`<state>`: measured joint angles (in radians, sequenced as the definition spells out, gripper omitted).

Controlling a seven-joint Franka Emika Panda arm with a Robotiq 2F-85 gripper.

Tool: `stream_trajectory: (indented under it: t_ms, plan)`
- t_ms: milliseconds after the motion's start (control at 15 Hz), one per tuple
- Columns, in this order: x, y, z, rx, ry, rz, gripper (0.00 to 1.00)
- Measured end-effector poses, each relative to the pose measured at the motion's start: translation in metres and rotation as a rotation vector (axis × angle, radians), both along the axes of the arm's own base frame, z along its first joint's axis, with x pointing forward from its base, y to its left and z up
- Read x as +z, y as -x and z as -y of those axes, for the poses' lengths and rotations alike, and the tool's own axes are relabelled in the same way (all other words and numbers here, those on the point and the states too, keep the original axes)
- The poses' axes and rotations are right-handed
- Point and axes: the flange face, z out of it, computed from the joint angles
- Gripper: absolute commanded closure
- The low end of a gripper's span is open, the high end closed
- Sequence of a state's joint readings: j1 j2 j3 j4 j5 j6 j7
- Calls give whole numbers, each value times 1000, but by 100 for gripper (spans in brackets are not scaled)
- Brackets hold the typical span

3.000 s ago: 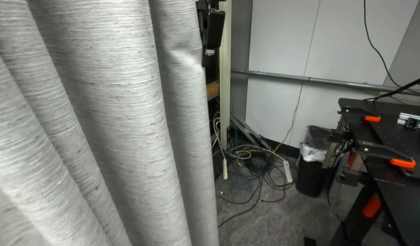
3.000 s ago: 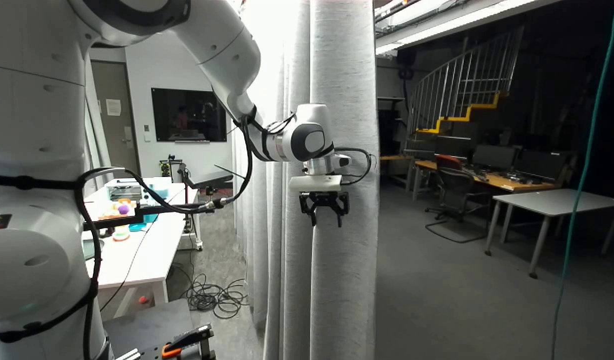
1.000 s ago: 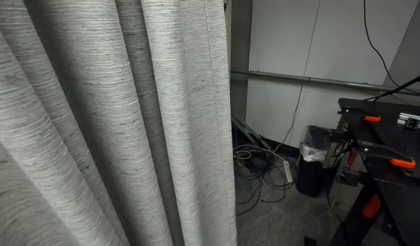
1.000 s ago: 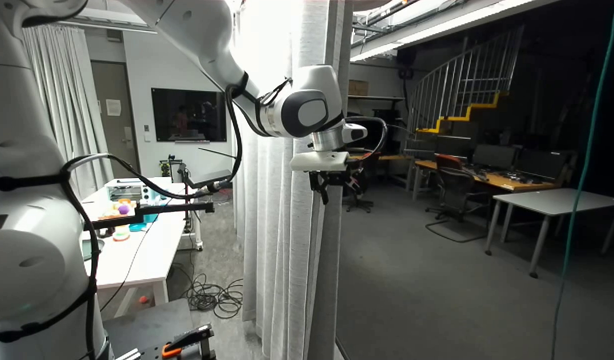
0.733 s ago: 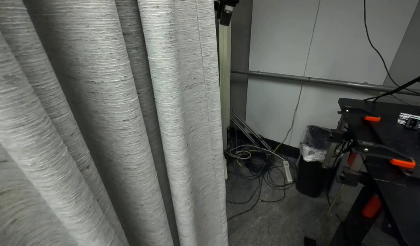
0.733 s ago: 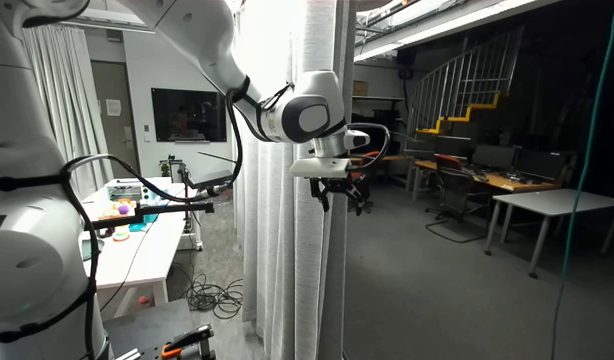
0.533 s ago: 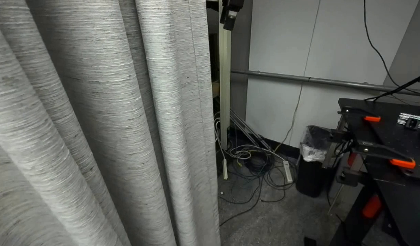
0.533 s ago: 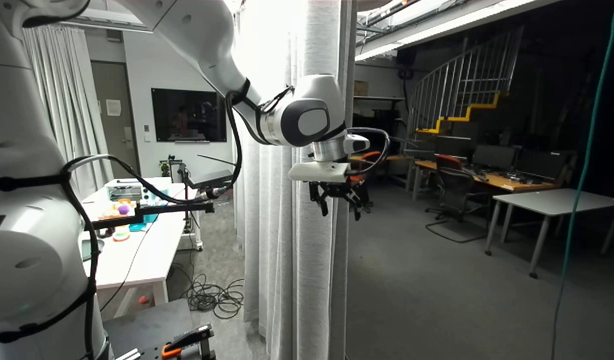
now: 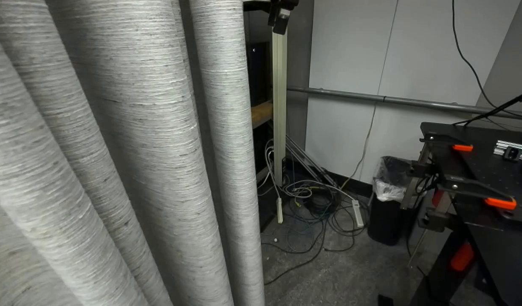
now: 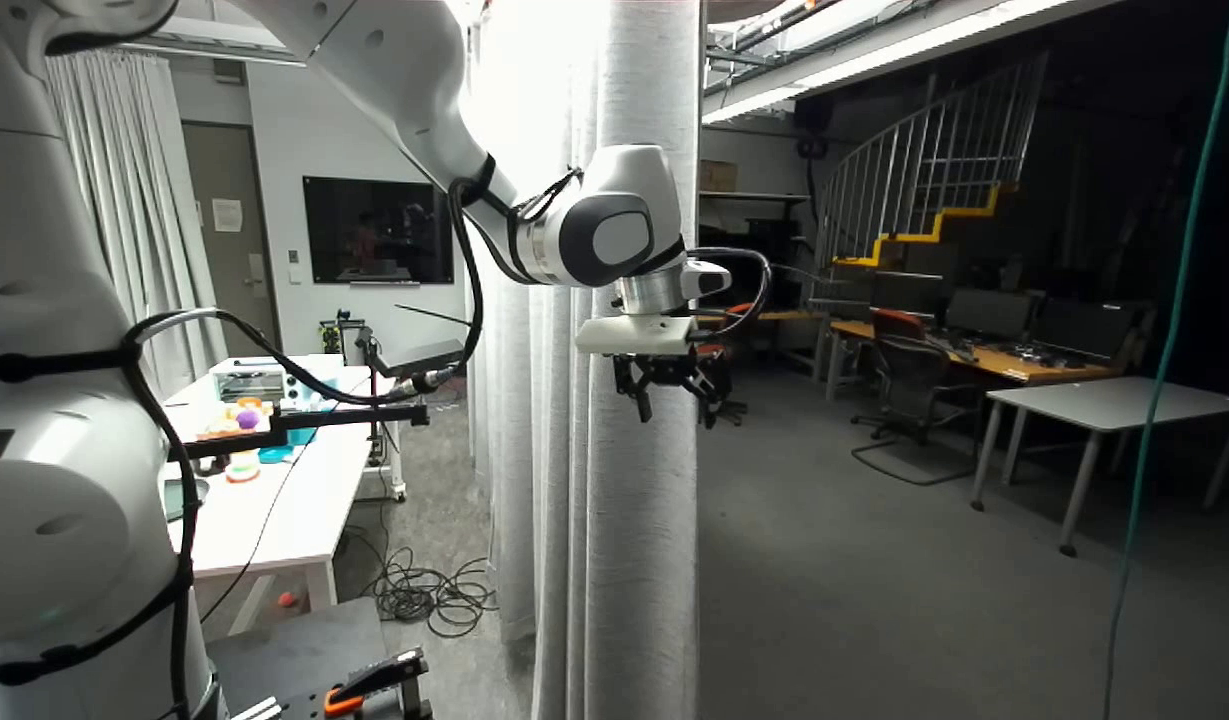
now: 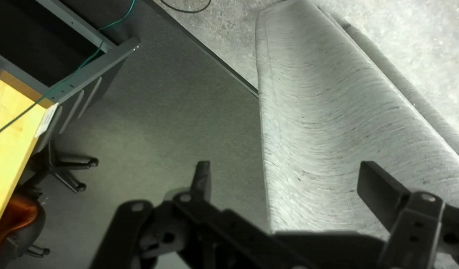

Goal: Pull the curtain to the left

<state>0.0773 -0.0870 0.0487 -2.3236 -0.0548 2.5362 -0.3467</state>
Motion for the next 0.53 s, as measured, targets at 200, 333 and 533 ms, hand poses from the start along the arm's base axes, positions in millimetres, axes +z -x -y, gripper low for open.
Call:
stream_trajectory:
  t_ms: [200,333,533]
  plan:
    - [13,-10,-14,54,1,59,0]
    - [20,-20,-19,89,0,109,0]
    - [24,-38,-21,132,-2,174,0]
